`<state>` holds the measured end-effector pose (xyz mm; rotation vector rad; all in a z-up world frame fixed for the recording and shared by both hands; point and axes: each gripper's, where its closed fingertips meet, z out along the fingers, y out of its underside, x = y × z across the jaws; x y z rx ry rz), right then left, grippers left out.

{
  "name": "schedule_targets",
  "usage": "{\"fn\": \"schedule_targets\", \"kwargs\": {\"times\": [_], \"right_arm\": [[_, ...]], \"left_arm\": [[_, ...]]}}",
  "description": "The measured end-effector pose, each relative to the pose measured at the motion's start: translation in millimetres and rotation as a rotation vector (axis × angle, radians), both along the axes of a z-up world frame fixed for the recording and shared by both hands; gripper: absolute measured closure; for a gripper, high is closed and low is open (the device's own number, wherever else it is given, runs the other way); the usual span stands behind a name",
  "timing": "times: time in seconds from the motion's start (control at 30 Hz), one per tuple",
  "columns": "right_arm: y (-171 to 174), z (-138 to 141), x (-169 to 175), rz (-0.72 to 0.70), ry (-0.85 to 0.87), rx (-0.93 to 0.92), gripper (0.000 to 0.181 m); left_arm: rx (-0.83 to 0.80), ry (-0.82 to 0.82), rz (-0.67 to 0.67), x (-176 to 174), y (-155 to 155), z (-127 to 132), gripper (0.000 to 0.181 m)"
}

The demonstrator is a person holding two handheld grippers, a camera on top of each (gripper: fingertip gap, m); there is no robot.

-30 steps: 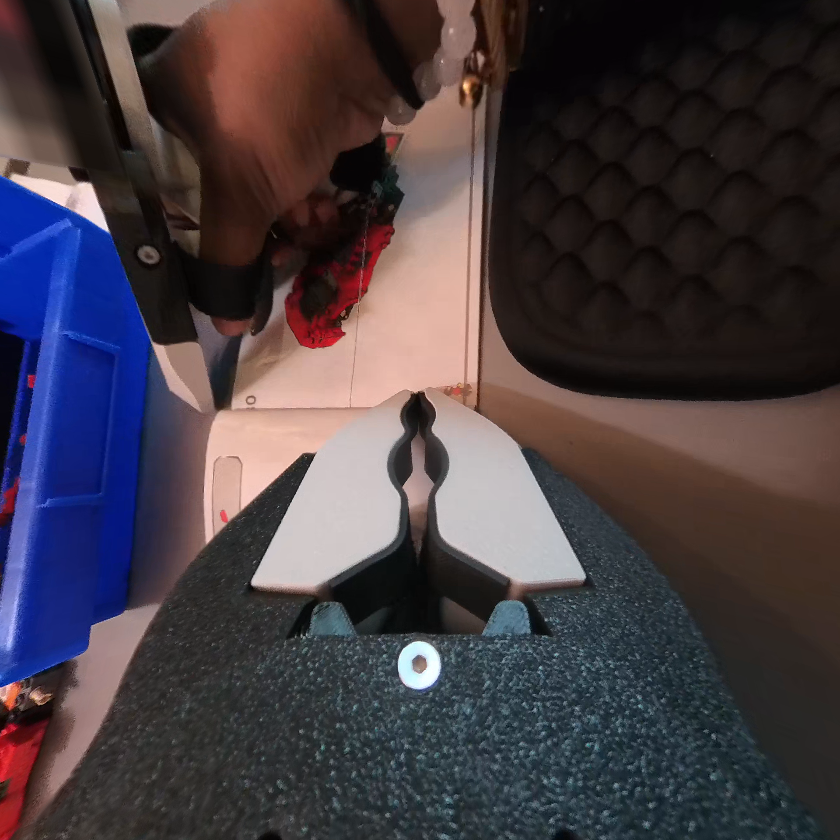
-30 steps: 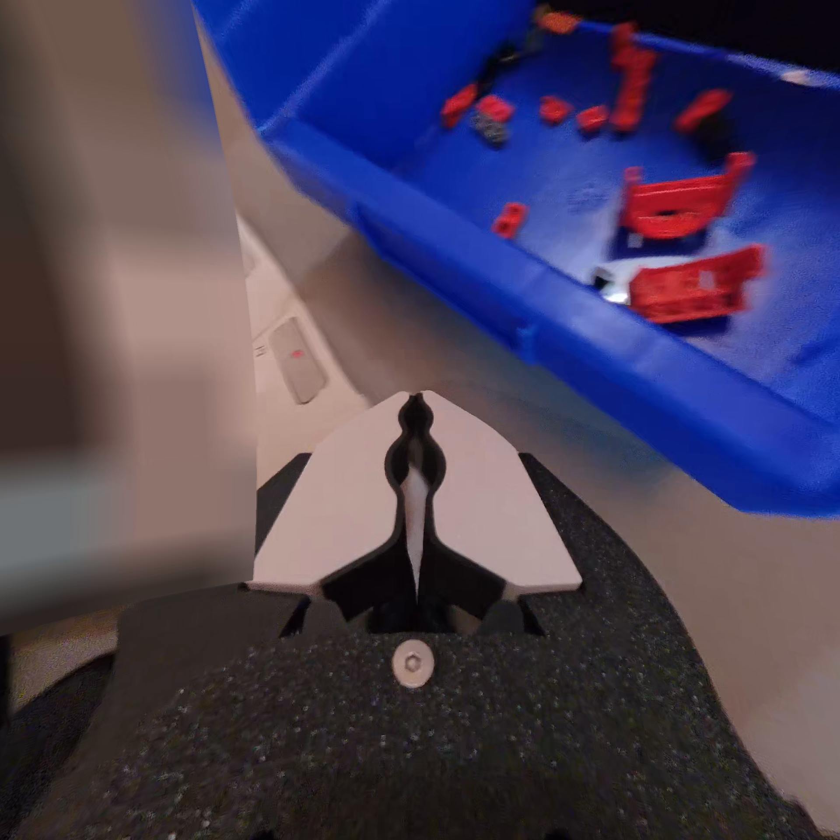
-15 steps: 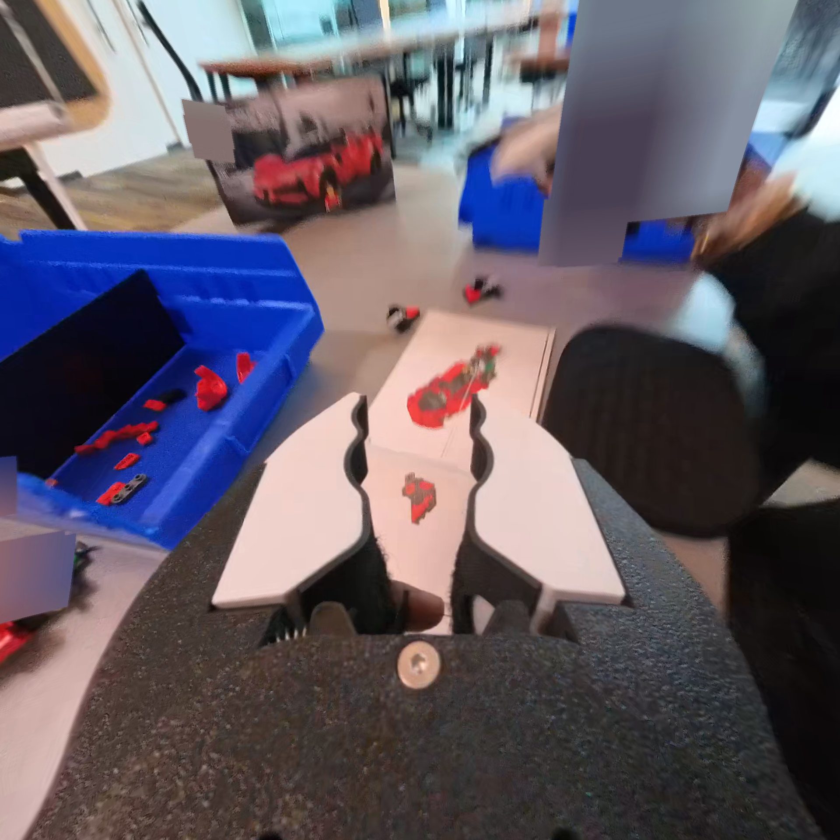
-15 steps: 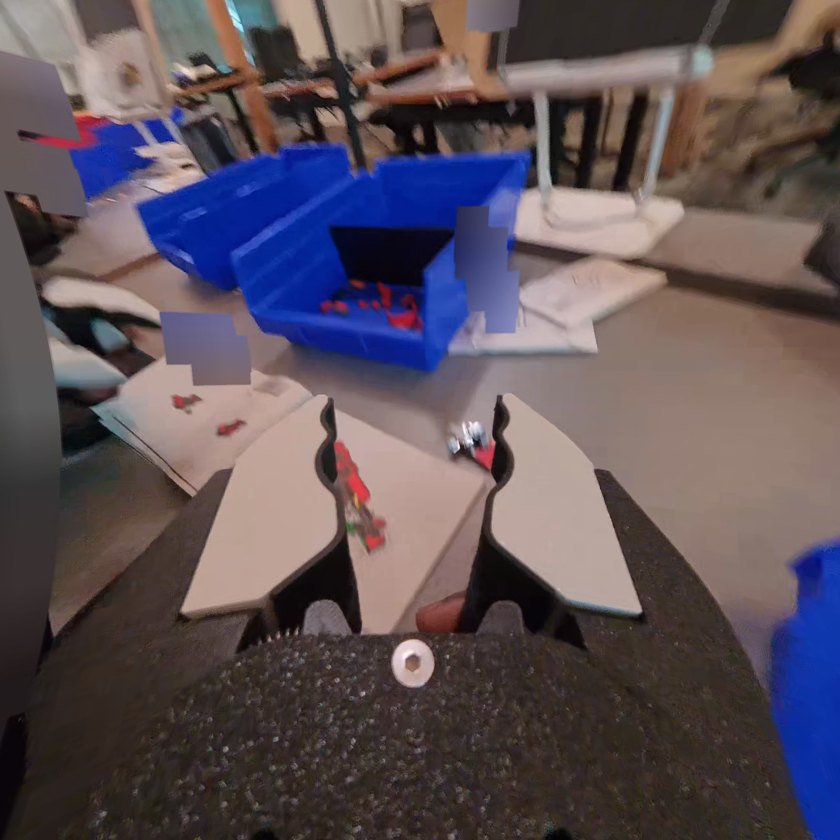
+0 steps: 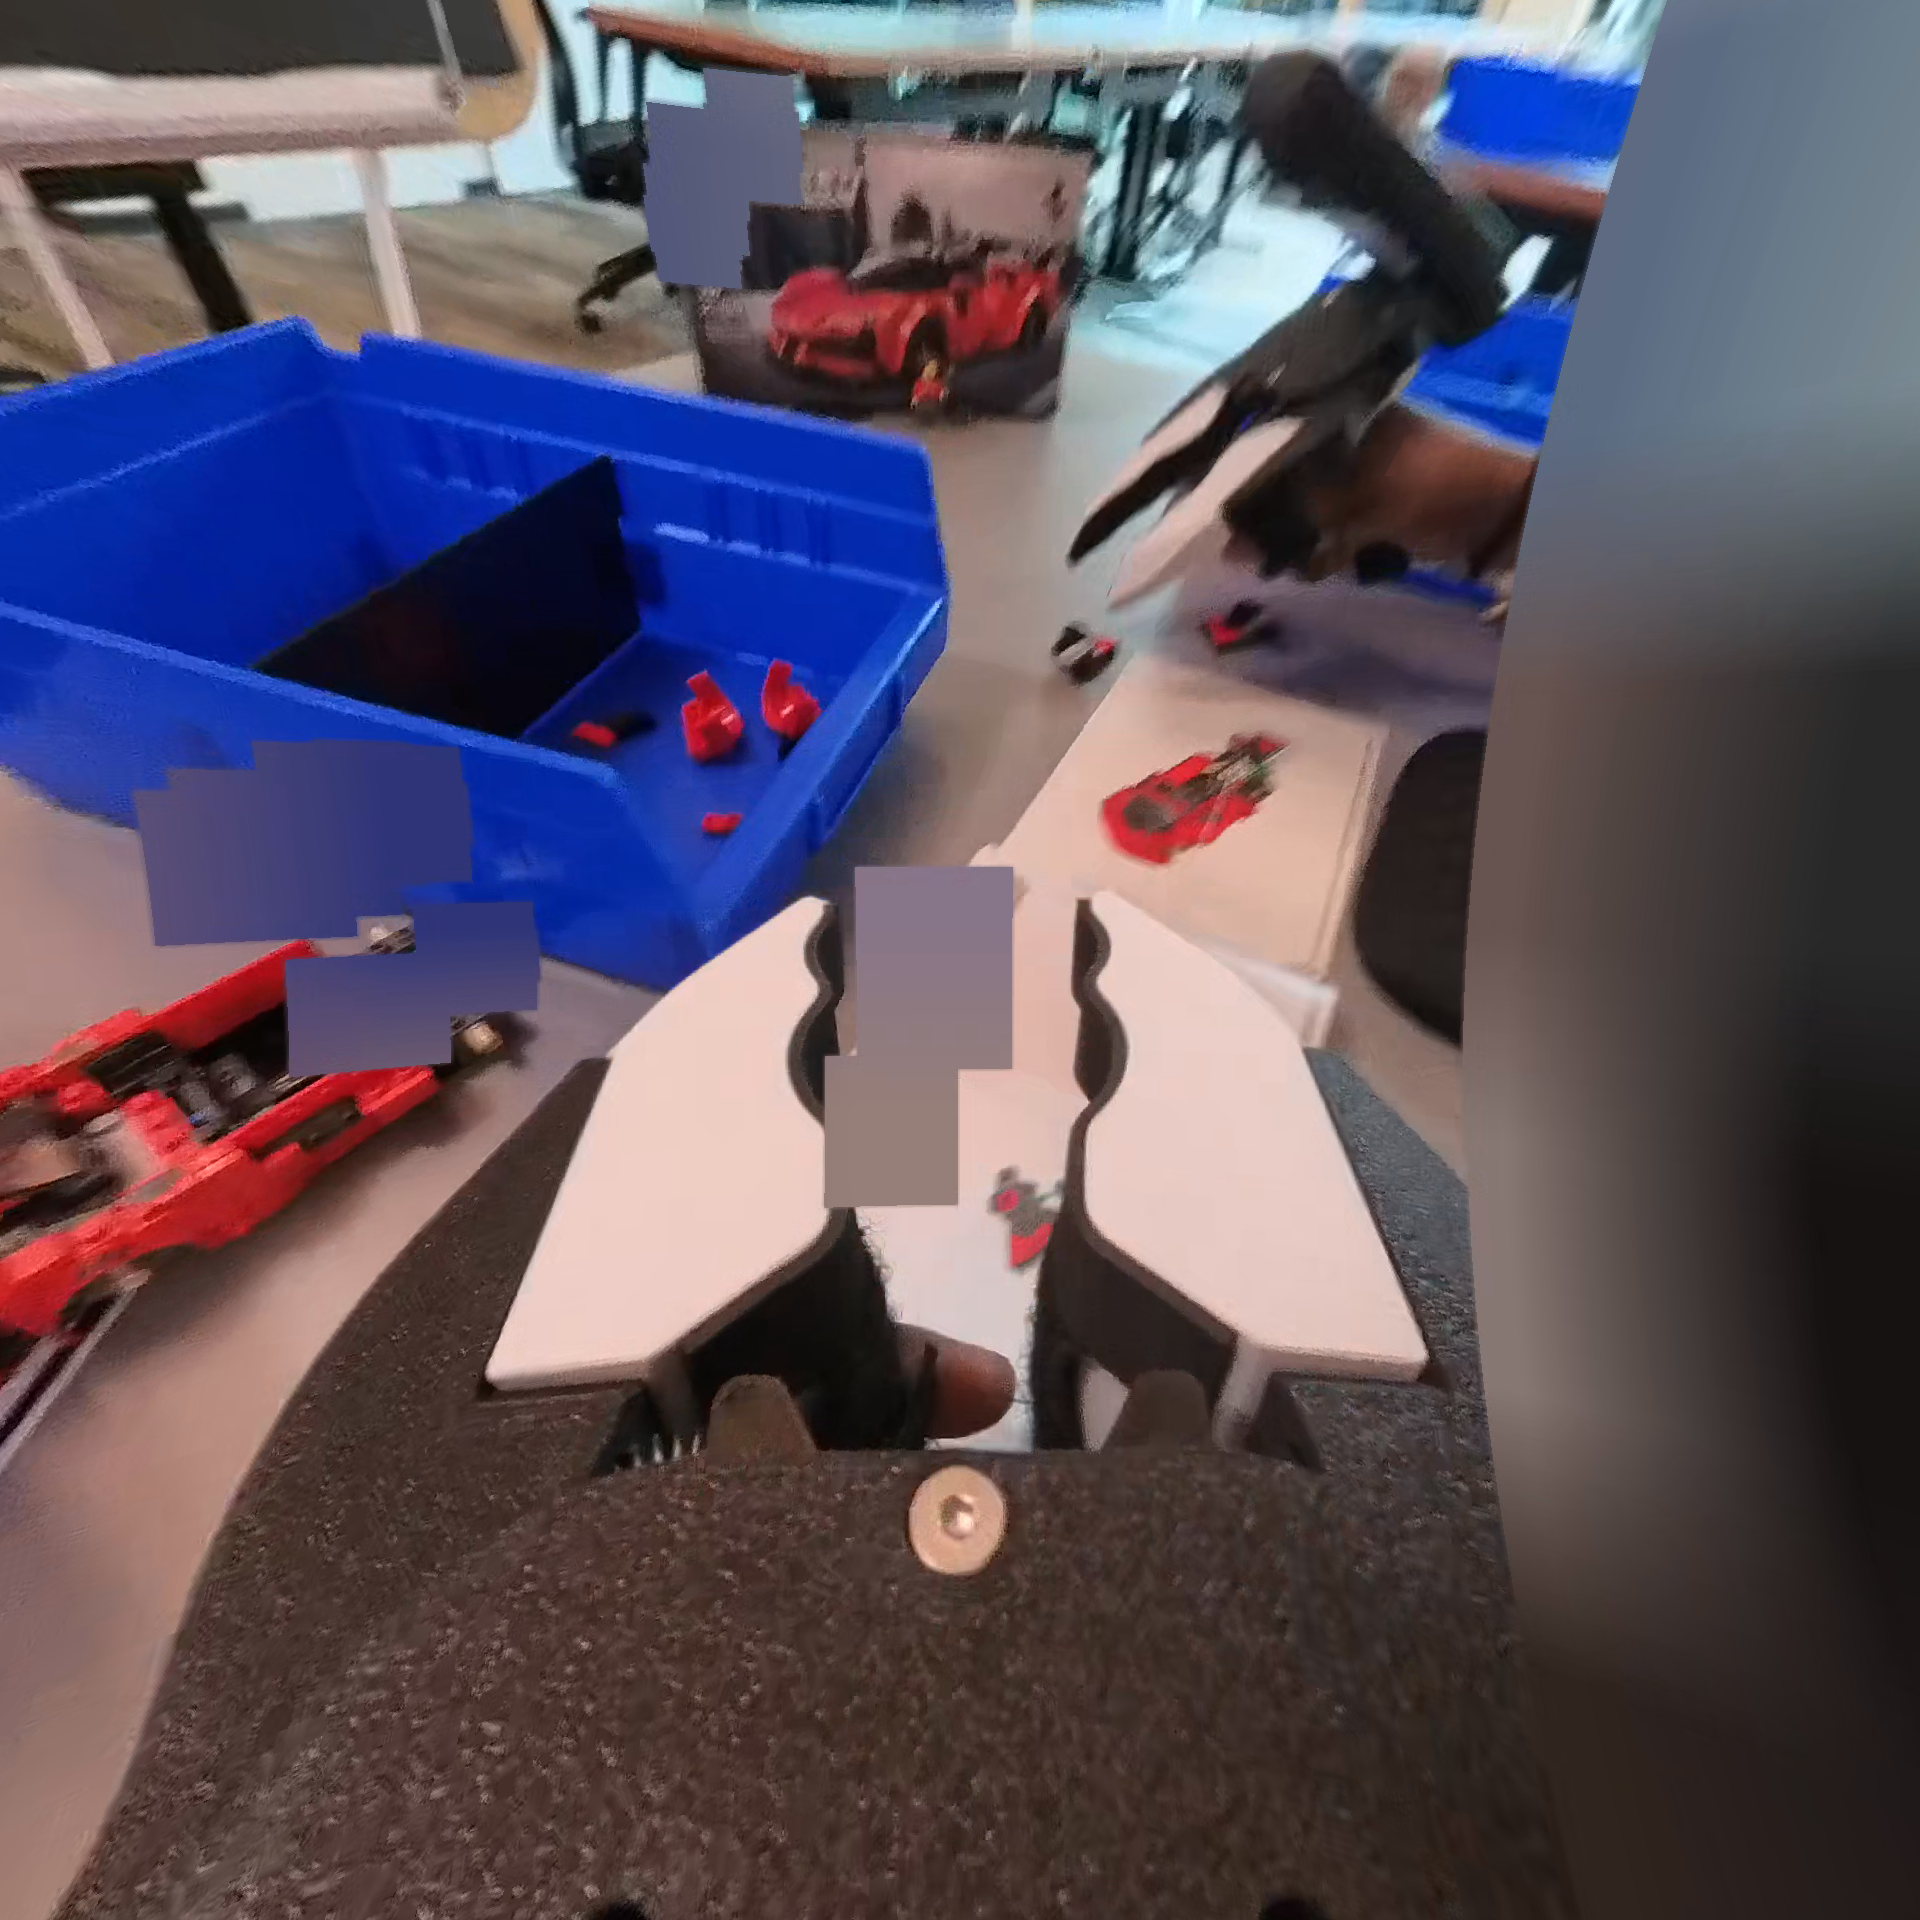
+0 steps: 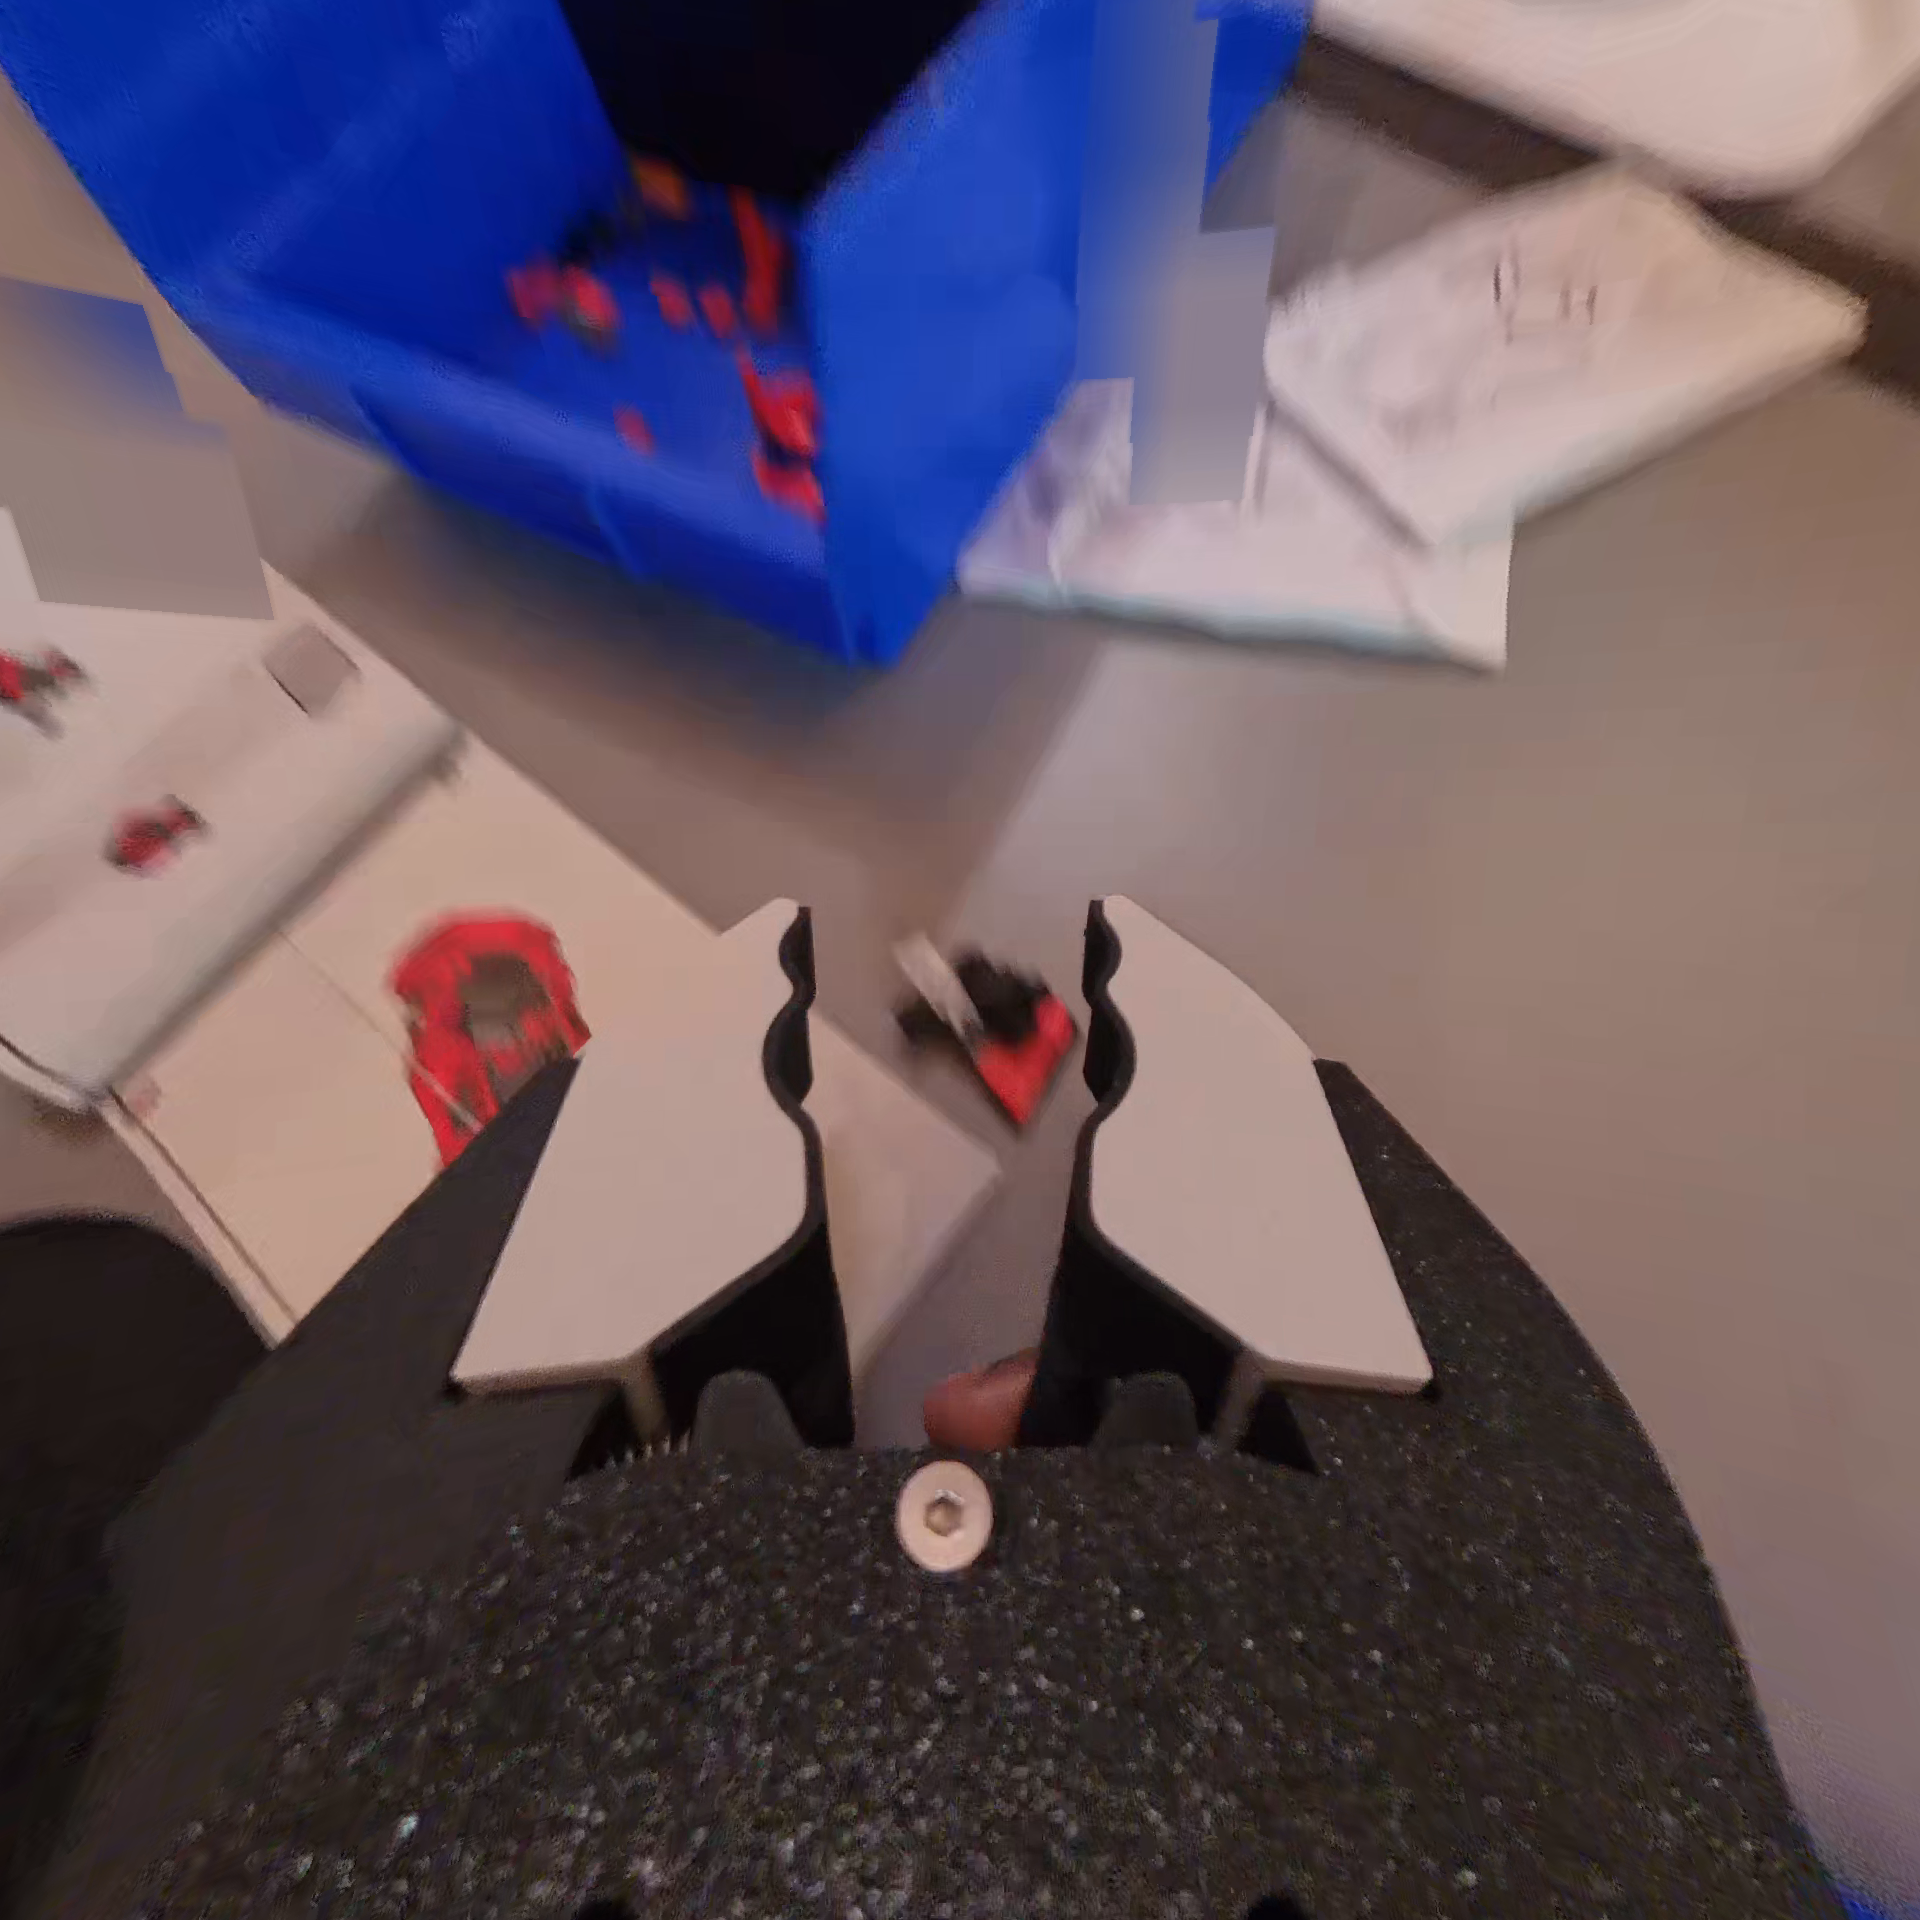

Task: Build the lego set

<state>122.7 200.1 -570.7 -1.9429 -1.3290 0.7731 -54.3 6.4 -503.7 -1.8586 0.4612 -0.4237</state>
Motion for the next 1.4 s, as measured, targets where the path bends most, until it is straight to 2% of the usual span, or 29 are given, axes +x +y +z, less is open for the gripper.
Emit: {"fn": "schedule_targets", "kwargs": {"times": [0.03,0.1,0.17,0.23,0.3,0.4,0.47,0.5,0.57,0.67,0.73,0.87,1.03,1.2,1.27,1.4], "right_arm": [[-6.6,10.2,-16.7,0.033,0.097,0.03,0.132],[-23.5,18.2,-36.4,0.091,0.194,0.13,0.139],[-27.8,9.3,-38.2,0.096,0.133,0.268,0.138],[-24.7,-0.9,-35.8,0.093,0.072,0.383,0.139],[-25.5,-10.1,-36.6,0.11,0.047,0.374,0.139],[-27.5,-14.5,-38.3,0.103,0.077,0.272,0.137],[-23.6,-10.6,-35.2,0.068,0.105,0.258,0.137],[-22.2,-8.0,-33.6,0.056,0.12,0.253,0.137],[-21.4,-3.1,-31.9,0.044,0.147,0.241,0.138],[-24.6,-5.3,-33.3,0.054,0.141,0.209,0.138],[-29.0,-7.0,-36.2,0.078,0.136,0.213,0.135],[-32.5,-9.1,-38.4,0.102,0.125,0.227,0.135],[-31.8,-9.7,-38.9,0.107,0.129,0.229,0.135],[-47.2,-7.7,-45.2,0.208,0.152,0.243,0.138],[-59.4,-7.8,-48.7,0.288,0.162,0.248,0.14],[-82.8,-9.3,-51.9,0.442,0.166,0.275,0.147]], "left_arm": [[-0.006,0.05,0.04,-8.6,1.9,-4.7,0.14],[-0.011,0.116,0.124,-27.2,5.9,-7.8,0.144],[-0.059,0.167,0.175,-40.7,13.8,-9.9,0.144],[-0.151,0.218,0.157,-41.9,29.1,-19.5,0.132],[-0.263,0.24,0.143,-39.6,49.0,-36.0,0.114],[-0.356,0.318,0.155,-44.5,72.3,-58.5,0.108],[-0.334,0.47,0.181,-56.8,83.0,-68.3,0.112],[-0.329,0.489,0.161,-55.8,85.9,-71.8,0.11],[-0.344,0.468,0.133,-52.0,90.5,-74.2,0.121],[-0.315,0.581,0.161,-69.8,104.1,-73.5,0.13],[-0.317,0.601,0.18,-79.6,110.1,-72.3,0.141],[-0.241,0.463,0.16,-68.9,96.8,-42.6,0.141],[-0.077,0.281,0.203,-60.0,62.5,-2.7,0.142],[0.133,0.135,0.165,-49.9,43.8,-6.9,0.16],[0.103,0.073,0.132,-43.7,39.1,-10.7,0.161],[0.059,0.137,0.146,-47.8,40.2,-23.1,0.161]]}}
